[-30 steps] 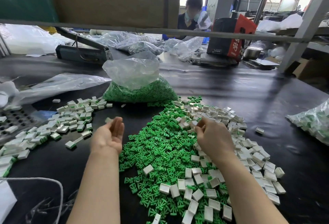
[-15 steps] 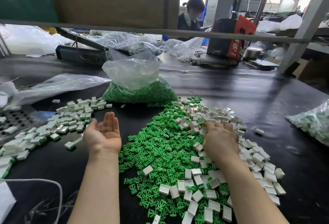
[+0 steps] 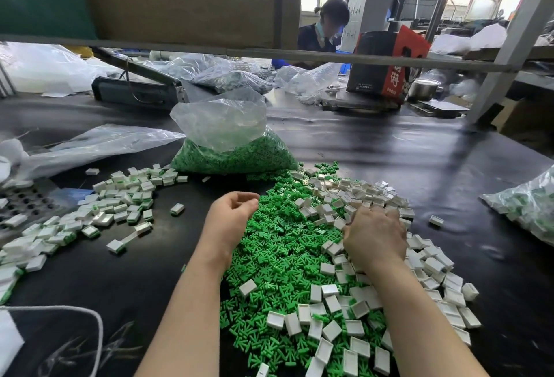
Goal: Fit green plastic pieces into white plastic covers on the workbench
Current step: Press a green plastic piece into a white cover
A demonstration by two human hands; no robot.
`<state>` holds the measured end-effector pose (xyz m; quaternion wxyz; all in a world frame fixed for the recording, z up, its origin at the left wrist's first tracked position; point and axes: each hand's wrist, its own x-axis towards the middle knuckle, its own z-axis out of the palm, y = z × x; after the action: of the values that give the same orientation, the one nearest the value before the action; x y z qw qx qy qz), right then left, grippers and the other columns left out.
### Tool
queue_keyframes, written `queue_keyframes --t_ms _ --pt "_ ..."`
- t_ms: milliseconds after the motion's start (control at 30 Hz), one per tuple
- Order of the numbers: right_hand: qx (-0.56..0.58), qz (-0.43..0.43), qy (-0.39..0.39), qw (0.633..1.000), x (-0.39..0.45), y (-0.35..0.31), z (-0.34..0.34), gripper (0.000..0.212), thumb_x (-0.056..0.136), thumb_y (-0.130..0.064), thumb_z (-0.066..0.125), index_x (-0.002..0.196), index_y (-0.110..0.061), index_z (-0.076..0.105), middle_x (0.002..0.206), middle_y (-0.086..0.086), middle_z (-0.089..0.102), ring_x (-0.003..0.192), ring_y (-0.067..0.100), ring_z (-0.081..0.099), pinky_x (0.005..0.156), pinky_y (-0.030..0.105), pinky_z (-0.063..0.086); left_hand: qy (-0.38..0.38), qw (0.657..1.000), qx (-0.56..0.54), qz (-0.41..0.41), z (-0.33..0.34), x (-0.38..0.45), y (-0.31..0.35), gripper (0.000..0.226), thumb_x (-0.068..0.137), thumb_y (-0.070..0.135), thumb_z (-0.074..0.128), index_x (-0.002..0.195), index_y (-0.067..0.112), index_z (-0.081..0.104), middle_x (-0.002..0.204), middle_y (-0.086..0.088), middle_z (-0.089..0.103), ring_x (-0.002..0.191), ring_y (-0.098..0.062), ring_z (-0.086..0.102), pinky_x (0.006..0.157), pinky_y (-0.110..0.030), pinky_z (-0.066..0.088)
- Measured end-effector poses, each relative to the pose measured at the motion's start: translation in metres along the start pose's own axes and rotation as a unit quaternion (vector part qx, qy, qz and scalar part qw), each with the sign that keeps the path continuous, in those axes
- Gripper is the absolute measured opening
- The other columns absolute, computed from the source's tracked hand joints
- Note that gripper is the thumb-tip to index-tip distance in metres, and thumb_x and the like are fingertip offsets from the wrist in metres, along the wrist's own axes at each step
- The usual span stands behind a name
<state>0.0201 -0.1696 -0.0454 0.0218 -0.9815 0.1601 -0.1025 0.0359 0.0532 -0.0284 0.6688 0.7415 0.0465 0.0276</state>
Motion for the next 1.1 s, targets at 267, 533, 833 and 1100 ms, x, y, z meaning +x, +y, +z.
queue_keyframes --t_ms 267,533,833,1100 --pt "0.097 -0.02 0.044 0.994 0.001 -0.002 0.004 0.013 0.096 -0.025 0.053 0.104 -0.015 0.057 0.096 0.001 0.064 0.092 0.021 0.055 0.081 0.033 0.042 -0.04 0.989 0.133 0.043 0.014 -0.003 -0.004 0.011 0.093 0.019 0.062 0.089 0.027 0.068 0.085 0.001 0.066 0.078 -0.014 0.061 0.066 -0.025 0.049" --pt "0.608 -0.011 -0.081 0.79 -0.012 -0.031 -0.019 0.026 0.08 -0.029 0.077 0.095 -0.014 0.061 0.09 0.005 0.069 0.085 0.017 0.067 0.07 0.024 0.05 -0.177 0.975 0.082 0.109 0.033 -0.015 0.006 0.045 0.083 0.016 0.076 0.118 0.042 0.064 0.1 0.001 0.066 0.072 -0.022 0.058 0.072 -0.031 0.055" --pt "0.609 -0.061 -0.128 0.781 -0.012 -0.036 -0.015 0.009 0.094 -0.027 0.062 0.096 -0.019 0.065 0.071 -0.007 0.072 0.061 0.006 0.058 0.057 0.021 0.044 -0.122 0.987 -0.027 0.098 0.026 -0.014 0.007 0.022 0.074 0.016 0.083 0.093 0.022 0.074 0.085 -0.008 0.074 0.074 -0.014 0.068 0.069 -0.029 0.056" --pt "0.146 -0.216 -0.12 0.958 -0.011 -0.035 -0.009 0.039 0.088 -0.048 0.064 0.125 -0.036 0.061 0.128 -0.005 0.054 0.122 0.017 0.047 0.109 0.04 0.036 -0.123 0.982 -0.094 0.11 0.019 -0.01 0.007 0.044 0.077 0.002 0.078 0.112 0.026 0.067 0.1 0.003 0.075 0.081 -0.009 0.068 0.071 -0.019 0.053"
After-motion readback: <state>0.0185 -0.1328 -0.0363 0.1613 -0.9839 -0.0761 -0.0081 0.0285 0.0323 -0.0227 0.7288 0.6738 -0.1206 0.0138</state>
